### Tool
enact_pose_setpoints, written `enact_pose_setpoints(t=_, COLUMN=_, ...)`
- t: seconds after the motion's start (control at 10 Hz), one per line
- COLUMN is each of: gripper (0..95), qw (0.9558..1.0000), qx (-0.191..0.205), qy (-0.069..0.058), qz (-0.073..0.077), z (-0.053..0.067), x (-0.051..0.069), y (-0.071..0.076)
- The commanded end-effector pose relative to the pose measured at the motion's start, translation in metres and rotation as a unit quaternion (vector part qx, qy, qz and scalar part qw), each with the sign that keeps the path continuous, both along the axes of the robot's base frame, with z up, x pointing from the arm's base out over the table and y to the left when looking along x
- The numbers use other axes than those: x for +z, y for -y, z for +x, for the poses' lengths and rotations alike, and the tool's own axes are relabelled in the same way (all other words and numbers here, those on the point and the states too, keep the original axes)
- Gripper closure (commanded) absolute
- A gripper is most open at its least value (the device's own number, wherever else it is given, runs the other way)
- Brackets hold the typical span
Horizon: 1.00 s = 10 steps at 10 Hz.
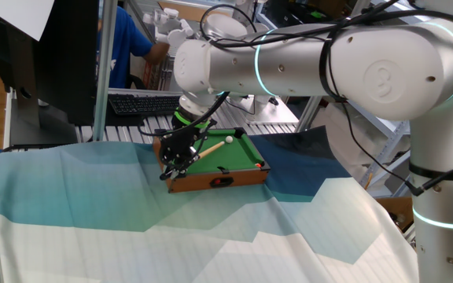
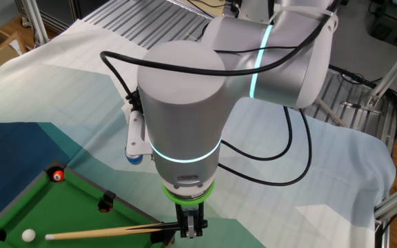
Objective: Hit the pool ball
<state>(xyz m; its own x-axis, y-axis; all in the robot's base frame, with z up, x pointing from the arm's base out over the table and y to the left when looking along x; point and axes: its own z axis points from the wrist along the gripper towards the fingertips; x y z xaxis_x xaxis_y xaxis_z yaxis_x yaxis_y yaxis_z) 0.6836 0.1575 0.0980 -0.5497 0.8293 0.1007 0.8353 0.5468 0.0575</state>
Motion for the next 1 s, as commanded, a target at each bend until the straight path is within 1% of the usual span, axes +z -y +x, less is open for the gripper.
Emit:
enact_pose_setpoints(t=0.1, gripper=95.0, qw=1.0000, qx=-0.002, qy=0.003, qz=-0.004, z=0.0014, x=0.0007, y=0.0009)
enact_pose_setpoints(t=0.4, gripper=95.0, qw=0.9999, qx=-0.005, qy=0.007, qz=-0.010, z=0.0034, x=-0.0020, y=0.0016)
enact_pose_setpoints(t=0.6, gripper=95.0, qw=0.9999, qx=-0.010, qy=0.007, qz=-0.011, z=0.0044, x=-0.0056, y=0.0016)
enact_pose_setpoints(t=1.0, gripper=95.0, qw=0.9999, qx=-0.011, qy=0.004, qz=-0.009, z=0.0070, x=-0.0067, y=0.0028)
